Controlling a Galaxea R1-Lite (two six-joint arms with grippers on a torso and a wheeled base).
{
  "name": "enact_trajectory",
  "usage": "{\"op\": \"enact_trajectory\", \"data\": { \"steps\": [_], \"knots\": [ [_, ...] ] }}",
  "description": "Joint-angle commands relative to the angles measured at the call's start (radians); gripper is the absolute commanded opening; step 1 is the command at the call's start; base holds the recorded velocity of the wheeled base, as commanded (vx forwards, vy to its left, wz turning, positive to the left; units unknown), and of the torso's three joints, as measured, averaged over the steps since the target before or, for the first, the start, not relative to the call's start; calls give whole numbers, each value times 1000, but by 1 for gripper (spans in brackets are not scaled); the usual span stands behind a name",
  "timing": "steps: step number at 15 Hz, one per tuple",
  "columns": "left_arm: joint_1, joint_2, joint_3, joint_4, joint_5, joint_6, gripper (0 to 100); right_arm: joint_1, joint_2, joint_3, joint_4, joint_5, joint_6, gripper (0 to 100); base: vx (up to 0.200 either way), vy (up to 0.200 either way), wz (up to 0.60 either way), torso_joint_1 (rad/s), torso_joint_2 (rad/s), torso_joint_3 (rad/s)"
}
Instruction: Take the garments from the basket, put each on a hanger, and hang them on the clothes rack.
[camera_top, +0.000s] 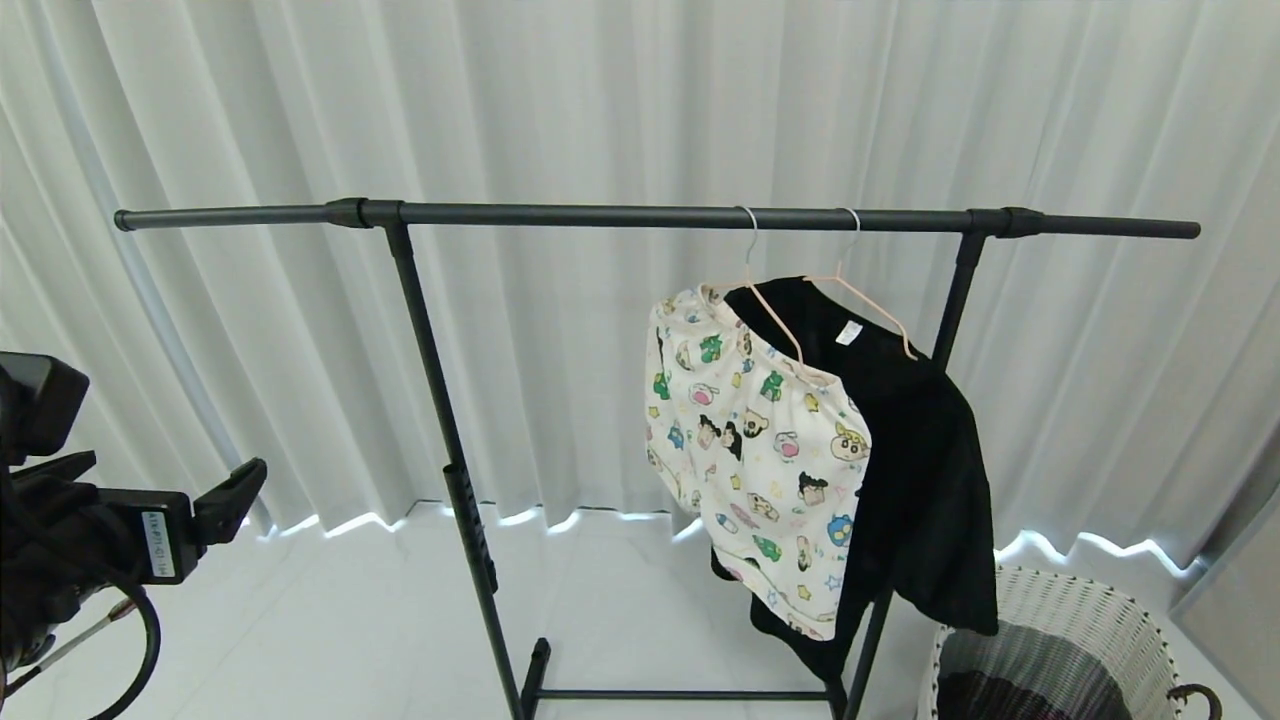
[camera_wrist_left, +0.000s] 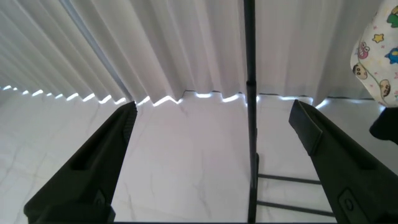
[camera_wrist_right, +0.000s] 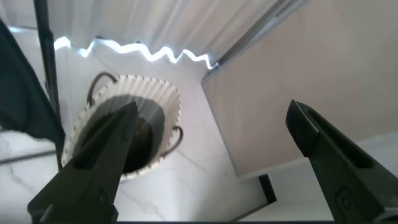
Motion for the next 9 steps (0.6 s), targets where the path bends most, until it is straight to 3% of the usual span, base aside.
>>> {"op": "enact_trajectory", "data": {
  "steps": [1, 4, 9],
  "knots": [
    [0, -6, 5, 1, 0, -1, 100, -7, 0, 19, 0, -2, -1, 100, 0, 0, 0, 0, 0, 0],
    [-2, -12, 25, 1, 0, -1, 100, -24, -7, 39, 0, -2, -3, 100, 0, 0, 0, -14, 40, 25],
    [-2, -55, 85, 1, 0, -1, 100, -90, -50, 102, 0, 1, 0, 100, 0, 0, 0, -180, 432, 234]
  ]
}}
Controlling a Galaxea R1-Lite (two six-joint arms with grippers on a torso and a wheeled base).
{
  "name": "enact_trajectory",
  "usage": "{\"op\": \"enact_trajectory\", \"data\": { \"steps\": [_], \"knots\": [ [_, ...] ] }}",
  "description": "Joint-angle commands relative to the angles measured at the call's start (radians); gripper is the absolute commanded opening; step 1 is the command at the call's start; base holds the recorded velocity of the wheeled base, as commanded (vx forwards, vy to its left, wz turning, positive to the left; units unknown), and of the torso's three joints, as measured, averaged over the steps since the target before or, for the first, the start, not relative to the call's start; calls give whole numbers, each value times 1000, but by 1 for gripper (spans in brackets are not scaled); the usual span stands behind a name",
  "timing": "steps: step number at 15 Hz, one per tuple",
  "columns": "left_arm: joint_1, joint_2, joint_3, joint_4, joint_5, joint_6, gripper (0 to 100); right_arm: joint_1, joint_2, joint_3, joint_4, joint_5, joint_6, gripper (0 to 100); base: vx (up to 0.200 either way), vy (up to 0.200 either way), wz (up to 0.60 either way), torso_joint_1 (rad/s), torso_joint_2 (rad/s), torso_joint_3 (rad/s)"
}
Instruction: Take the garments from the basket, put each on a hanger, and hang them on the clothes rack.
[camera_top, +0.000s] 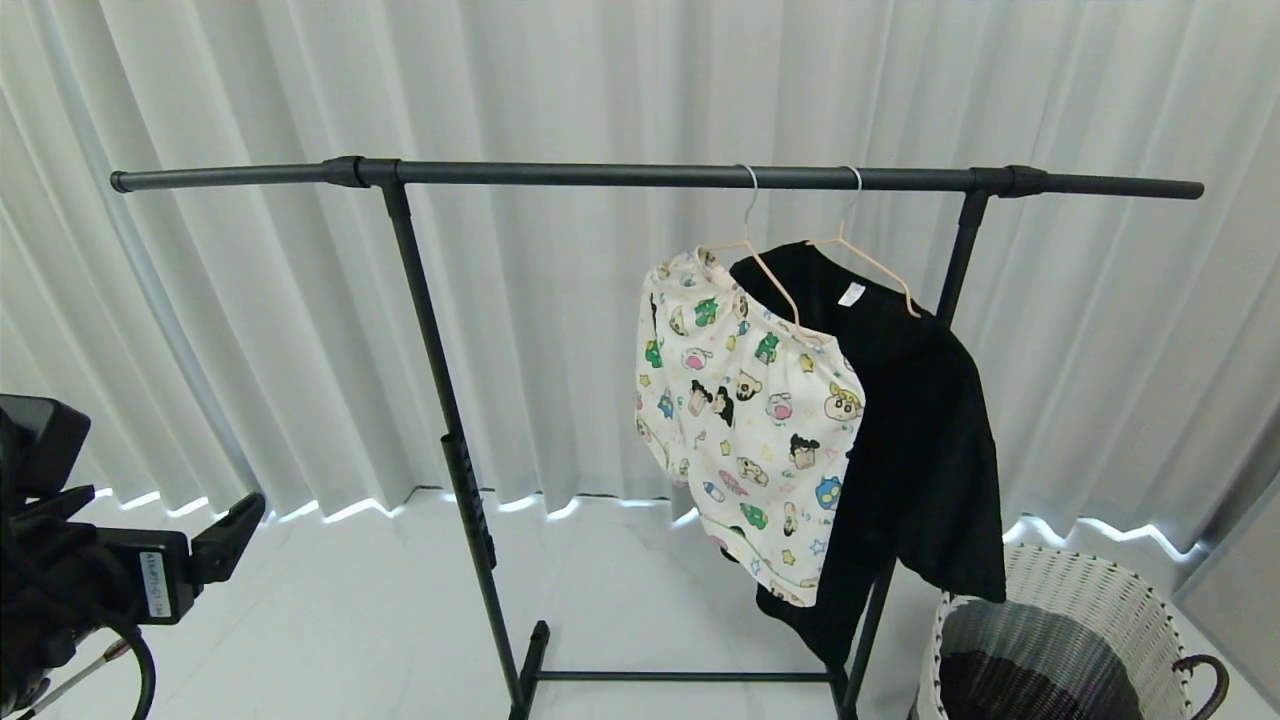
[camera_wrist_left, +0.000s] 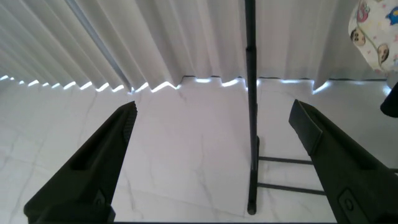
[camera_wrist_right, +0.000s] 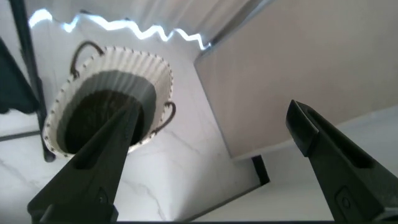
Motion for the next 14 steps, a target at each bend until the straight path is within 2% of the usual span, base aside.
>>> {"op": "enact_trajectory", "data": {
  "steps": [1, 4, 9, 11, 14],
  "knots": [
    [0, -29, 25, 0, 0, 0, 100, -35, -32, 39, 1, 6, 2, 100, 0, 0, 0, -212, 510, 281],
    [0, -80, 80, 0, 0, 2, 100, -92, -95, 124, -1, 33, 3, 100, 0, 0, 0, -203, 484, 274],
    [2, -204, 182, 0, 2, 5, 100, -106, -231, 282, -1, 33, 89, 100, 0, 0, 0, -185, 478, 286],
    [2, -284, 243, 2, 6, 17, 100, -106, -339, 371, -32, 41, 91, 100, 0, 0, 0, -156, 444, 276],
    [2, -448, 324, 19, 14, 40, 100, -106, -541, 541, -114, 99, 89, 100, 0, 0, 0, -46, 150, 97]
  ]
}}
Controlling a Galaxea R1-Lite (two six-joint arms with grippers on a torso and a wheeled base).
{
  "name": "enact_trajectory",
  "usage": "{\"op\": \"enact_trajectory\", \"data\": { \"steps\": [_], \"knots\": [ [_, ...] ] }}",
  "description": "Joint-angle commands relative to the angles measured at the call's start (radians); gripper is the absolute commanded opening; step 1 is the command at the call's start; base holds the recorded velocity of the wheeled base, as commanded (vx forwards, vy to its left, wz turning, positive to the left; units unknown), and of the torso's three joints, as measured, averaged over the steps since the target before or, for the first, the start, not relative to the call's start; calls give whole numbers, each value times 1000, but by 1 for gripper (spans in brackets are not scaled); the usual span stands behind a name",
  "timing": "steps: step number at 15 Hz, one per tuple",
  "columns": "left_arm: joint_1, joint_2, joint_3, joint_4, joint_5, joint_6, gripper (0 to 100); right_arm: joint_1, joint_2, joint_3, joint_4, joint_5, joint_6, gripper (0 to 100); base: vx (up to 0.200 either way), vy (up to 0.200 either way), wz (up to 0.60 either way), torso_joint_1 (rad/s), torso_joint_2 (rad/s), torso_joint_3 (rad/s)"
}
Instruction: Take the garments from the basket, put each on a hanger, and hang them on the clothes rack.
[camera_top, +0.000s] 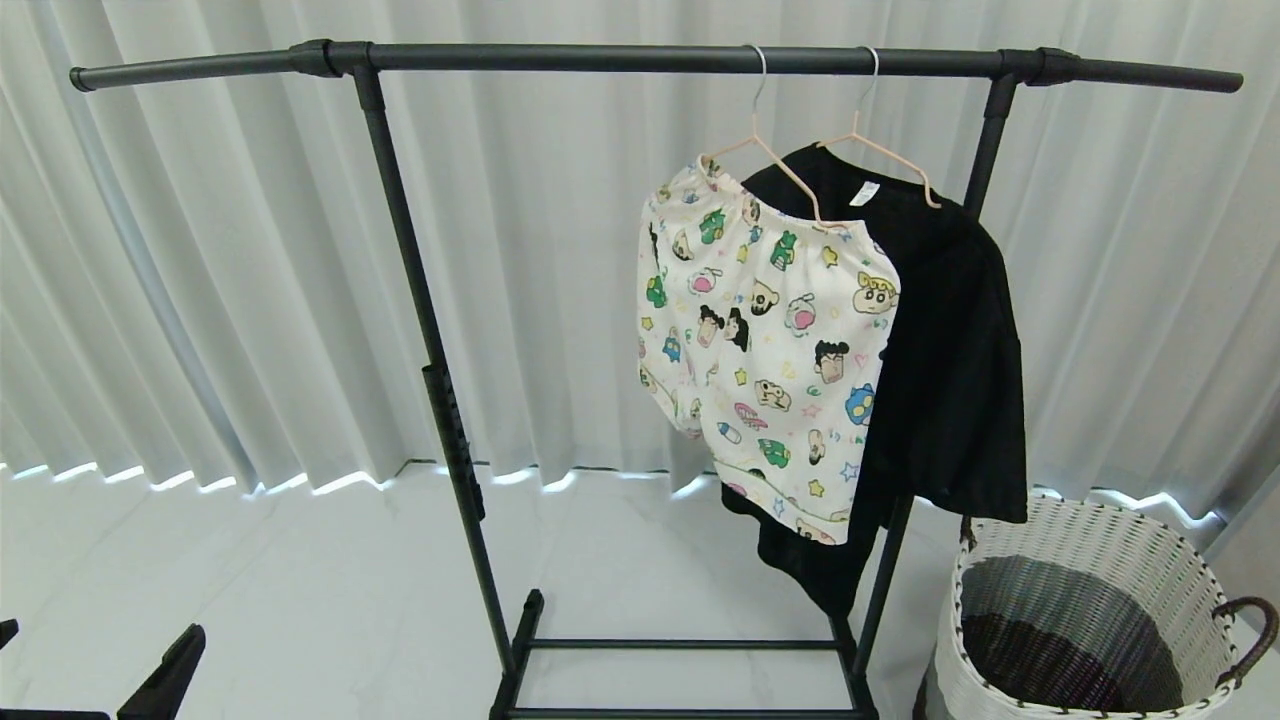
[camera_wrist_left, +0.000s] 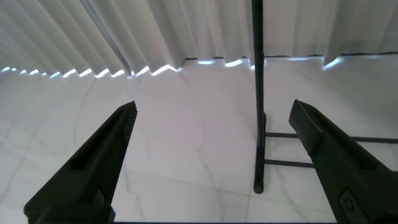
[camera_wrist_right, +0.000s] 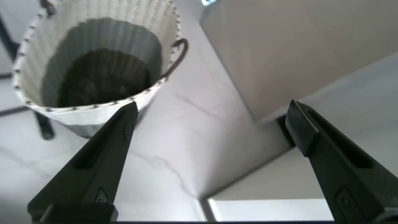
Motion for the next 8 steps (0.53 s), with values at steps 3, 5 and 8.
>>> {"op": "enact_trajectory", "data": {
  "steps": [3, 5, 8],
  "knots": [
    [2, -371, 42, 253, 84, 8, 100, -26, -376, 258, -23, 13, -4, 100, 0, 0, 0, 0, 0, 0],
    [0, -637, 15, 455, 165, 50, 100, -231, -467, 289, 77, -4, -29, 100, 0, 0, 0, 0, 0, 0],
    [43, -750, 7, 466, 239, 59, 100, -399, -625, 309, 98, 97, -23, 100, 0, 0, 0, 0, 0, 0]
  ]
}}
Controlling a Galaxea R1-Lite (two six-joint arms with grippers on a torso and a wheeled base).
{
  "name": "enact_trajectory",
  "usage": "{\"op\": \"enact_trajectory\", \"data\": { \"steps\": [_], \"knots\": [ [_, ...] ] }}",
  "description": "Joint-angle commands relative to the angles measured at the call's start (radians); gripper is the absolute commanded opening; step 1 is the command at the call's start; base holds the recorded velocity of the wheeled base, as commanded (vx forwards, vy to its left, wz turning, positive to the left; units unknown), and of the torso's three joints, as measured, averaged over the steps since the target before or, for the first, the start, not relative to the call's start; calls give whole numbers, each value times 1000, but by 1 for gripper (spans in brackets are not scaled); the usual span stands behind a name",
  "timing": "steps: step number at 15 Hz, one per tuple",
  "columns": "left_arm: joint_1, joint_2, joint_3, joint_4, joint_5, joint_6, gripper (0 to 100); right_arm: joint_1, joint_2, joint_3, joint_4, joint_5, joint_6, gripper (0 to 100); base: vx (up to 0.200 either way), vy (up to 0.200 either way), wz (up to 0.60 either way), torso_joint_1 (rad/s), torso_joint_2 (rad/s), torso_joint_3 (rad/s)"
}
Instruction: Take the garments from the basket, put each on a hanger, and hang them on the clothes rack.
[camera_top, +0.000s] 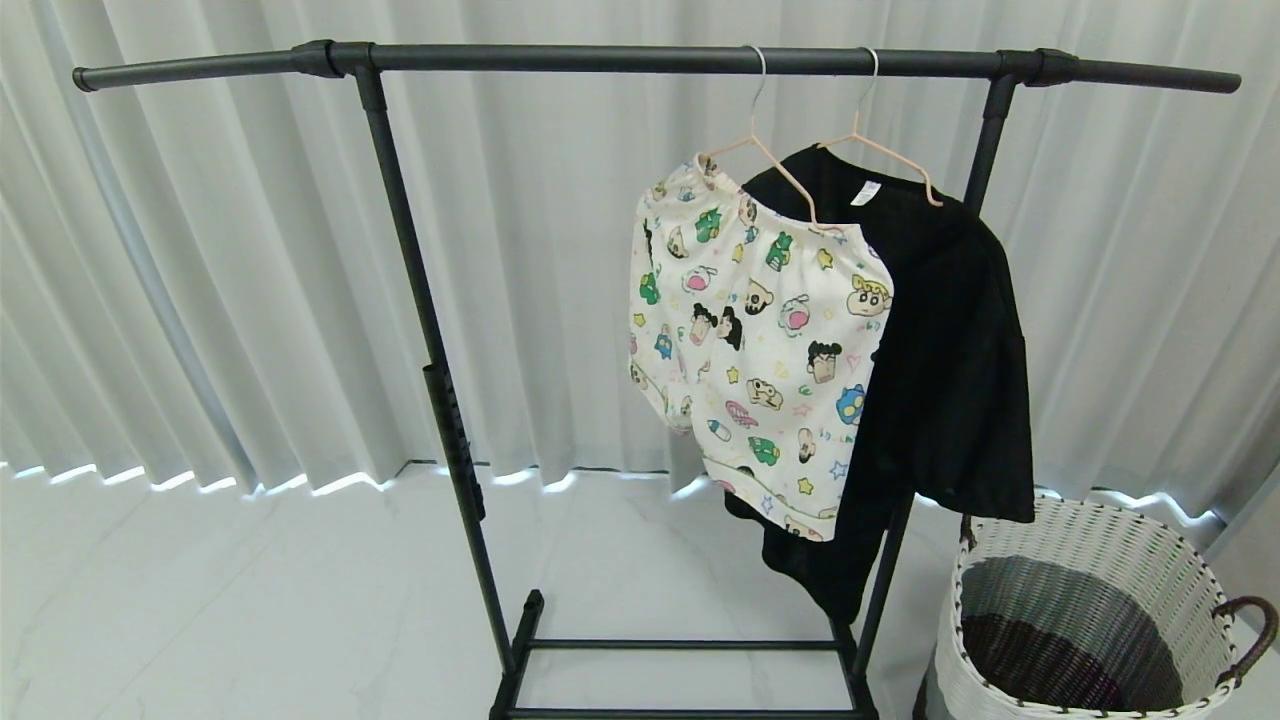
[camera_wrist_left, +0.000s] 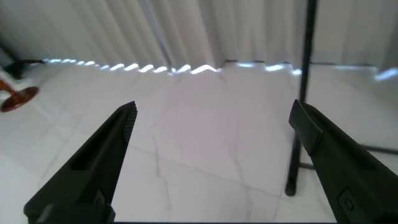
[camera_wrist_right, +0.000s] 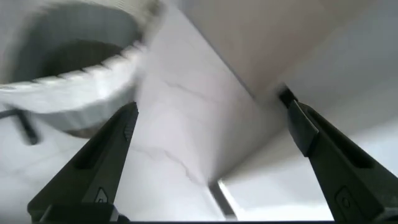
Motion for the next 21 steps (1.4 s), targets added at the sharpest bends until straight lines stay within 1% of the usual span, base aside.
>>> {"op": "enact_trajectory", "data": {
  "steps": [1, 2, 3, 4, 5, 6, 7, 8, 9, 10, 11, 12, 13, 14, 15, 16, 17, 18, 19, 21],
  "knots": [
    [26, -194, -13, 43, 57, 11, 100, -101, -173, 54, -57, 92, 32, 100, 0, 0, 0, 0, 0, 0],
    [26, -194, -12, 43, 60, 8, 100, -101, -173, 120, -205, 166, 49, 100, 0, 0, 0, 0, 0, 0],
    [26, -194, -12, 43, 52, 13, 100, -101, -173, 200, -360, 255, 46, 100, 0, 0, 0, 0, 0, 0],
    [26, -194, -12, 43, 52, 11, 100, -101, -173, 259, -462, 339, 35, 100, 0, 0, 0, 0, 0, 0],
    [26, -194, -10, 40, 54, -10, 100, -101, -173, 266, -468, 450, 42, 100, 0, 0, 0, 0, 0, 0],
    [26, -194, -10, 40, 51, -17, 100, -101, -174, 266, -465, 533, 52, 100, 0, 0, 0, 0, 0, 0],
    [22, -194, -10, 40, 17, -20, 100, -101, -174, 266, -465, 614, 47, 100, 0, 0, 0, 0, 0, 0],
    [20, -194, -9, 42, -75, -40, 100, -101, -174, 266, -465, 663, 46, 100, 0, 0, 0, 0, 0, 0],
    [22, -194, -7, 42, -181, -89, 100, -101, -174, 266, -465, 674, 46, 100, 0, 0, 0, 0, 0, 0],
    [22, -194, -5, 42, -245, -124, 100, -101, -173, 266, -465, 675, 44, 100, 0, 0, 0, 0, 0, 0],
    [20, -194, -5, 43, -265, -152, 100, -99, -173, 266, -465, 669, 33, 100, 0, 0, 0, 0, 0, 0],
    [20, -194, -4, 45, -264, -219, 100, -98, -174, 266, -465, 663, 16, 100, 0, 0, 0, 0, 0, 0],
    [22, -194, 4, 45, -265, -317, 100, -90, -174, 266, -465, 668, 12, 100, 0, 0, 0, 0, 0, 0],
    [22, -194, 5, 42, -259, -340, 100, -84, -174, 266, -467, 668, -8, 100, 0, 0, 0, 0, 0, 0],
    [20, -194, 5, 40, -256, -340, 100, -84, -174, 266, -467, 671, -33, 100, 0, 0, 0, 0, 0, 0],
    [22, -194, 7, 37, -238, -342, 100, -73, -173, 266, -467, 700, -63, 100, 0, 0, 0, 0, 0, 0],
    [20, -194, 7, 39, -222, -349, 100, -52, -173, 267, -468, 772, -83, 100, 0, 0, 0, 0, 0, 0],
    [20, -194, 7, 39, -222, -374, 100, -50, -174, 269, -470, 843, -103, 100, 0, 0, 0, 0, 0, 0],
    [20, -194, 7, 39, -221, -417, 100, -50, -173, 270, -472, 856, -117, 100, 0, 0, 0, 0, 0, 0],
    [20, -194, 7, 37, -215, -544, 100, -50, -174, 272, -473, 858, -109, 100, 0, 0, 0, 0, 0, 0]
  ]
}}
